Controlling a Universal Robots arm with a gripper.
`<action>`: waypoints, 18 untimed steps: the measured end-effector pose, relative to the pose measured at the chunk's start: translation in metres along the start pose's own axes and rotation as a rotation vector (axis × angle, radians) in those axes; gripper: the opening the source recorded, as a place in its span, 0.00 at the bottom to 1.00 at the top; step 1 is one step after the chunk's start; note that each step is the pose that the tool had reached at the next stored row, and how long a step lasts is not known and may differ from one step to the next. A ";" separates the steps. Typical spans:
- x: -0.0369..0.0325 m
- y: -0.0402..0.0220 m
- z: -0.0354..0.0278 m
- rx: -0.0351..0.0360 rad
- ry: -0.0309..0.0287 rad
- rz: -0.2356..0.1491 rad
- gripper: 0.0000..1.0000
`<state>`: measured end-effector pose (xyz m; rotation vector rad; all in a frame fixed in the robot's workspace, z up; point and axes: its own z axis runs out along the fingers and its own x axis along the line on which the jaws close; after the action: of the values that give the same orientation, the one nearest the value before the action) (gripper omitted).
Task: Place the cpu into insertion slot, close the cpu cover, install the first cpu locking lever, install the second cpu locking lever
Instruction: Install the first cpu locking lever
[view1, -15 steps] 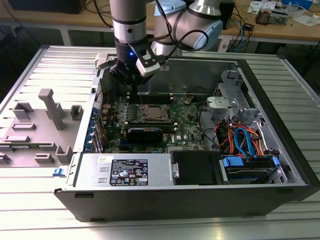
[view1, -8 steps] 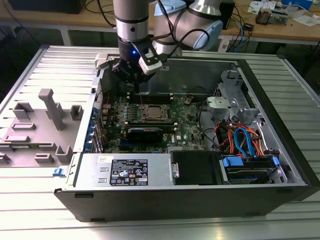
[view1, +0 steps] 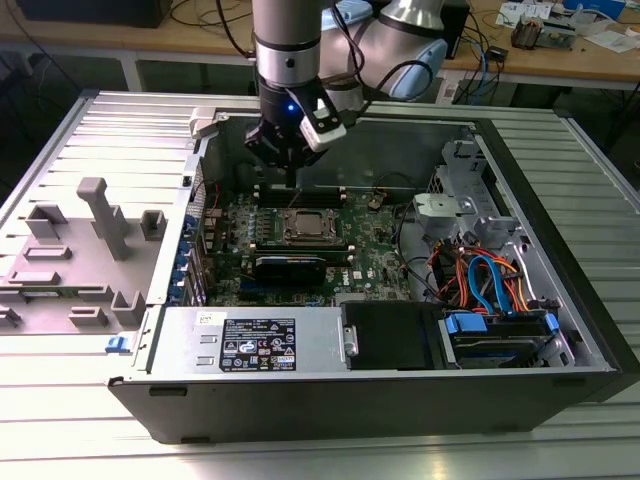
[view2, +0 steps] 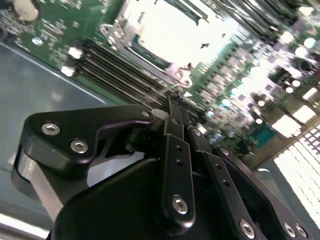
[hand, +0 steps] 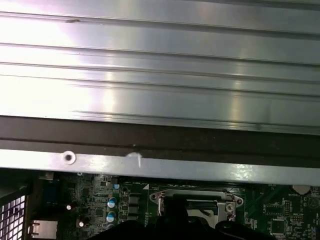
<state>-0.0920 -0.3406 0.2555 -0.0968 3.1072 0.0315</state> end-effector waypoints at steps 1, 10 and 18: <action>-0.0033 -0.0002 0.0011 0.0001 0.0000 0.000 0.11; -0.0275 -0.0019 0.0161 0.0001 0.0001 0.000 0.11; -0.0341 -0.0025 0.0254 -0.0007 -0.0001 0.000 0.11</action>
<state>-0.0571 -0.3404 0.2311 -0.0968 3.1071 0.0326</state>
